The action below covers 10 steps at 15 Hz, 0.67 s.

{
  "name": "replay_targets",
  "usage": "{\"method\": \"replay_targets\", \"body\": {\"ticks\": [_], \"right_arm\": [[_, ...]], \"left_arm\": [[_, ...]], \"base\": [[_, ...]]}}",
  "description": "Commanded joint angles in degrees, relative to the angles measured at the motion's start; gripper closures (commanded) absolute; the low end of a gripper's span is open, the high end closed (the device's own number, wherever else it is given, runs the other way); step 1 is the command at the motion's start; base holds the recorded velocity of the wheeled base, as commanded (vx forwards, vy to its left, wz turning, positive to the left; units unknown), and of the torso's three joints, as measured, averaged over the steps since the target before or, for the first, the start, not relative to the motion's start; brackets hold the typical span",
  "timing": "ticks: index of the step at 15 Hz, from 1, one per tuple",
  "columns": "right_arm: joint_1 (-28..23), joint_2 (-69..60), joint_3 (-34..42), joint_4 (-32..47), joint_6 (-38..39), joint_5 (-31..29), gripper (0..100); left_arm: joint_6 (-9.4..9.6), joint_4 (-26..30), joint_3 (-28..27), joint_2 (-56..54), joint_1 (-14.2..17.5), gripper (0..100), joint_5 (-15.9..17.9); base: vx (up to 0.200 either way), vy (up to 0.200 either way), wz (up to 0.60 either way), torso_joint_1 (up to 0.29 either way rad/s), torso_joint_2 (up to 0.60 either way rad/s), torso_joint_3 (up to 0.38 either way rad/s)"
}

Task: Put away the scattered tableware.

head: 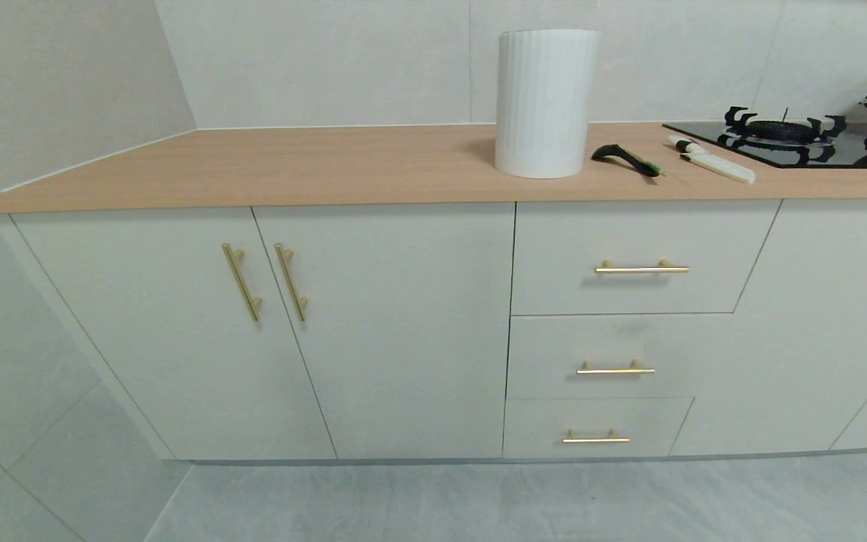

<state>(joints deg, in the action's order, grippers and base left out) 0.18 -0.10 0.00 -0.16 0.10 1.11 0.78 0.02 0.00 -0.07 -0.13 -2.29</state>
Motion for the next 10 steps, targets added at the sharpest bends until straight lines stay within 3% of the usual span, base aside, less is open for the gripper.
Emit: {"method": "replay_targets", "body": {"ticks": [1,5,10], "right_arm": [[0.08,0.1,0.0,-0.02,-0.01,0.03,0],[0.08,0.1,0.0,-0.02,-0.01,0.03,0],[0.08,0.1,0.0,-0.02,-0.62,0.03,0]], "left_arm": [[0.01,-0.02,0.0,0.07,0.05,0,0.01],[-0.34,-0.11,0.0,0.07,0.05,0,0.01],[-1.48,-0.11,0.0,0.07,0.05,0,-0.08]], "base": [[0.2,0.0,0.0,-0.002,0.0,-0.002],[0.2,0.0,0.0,0.001,0.0,0.001],[0.0,0.0,0.0,0.0,0.0,0.0]]}}
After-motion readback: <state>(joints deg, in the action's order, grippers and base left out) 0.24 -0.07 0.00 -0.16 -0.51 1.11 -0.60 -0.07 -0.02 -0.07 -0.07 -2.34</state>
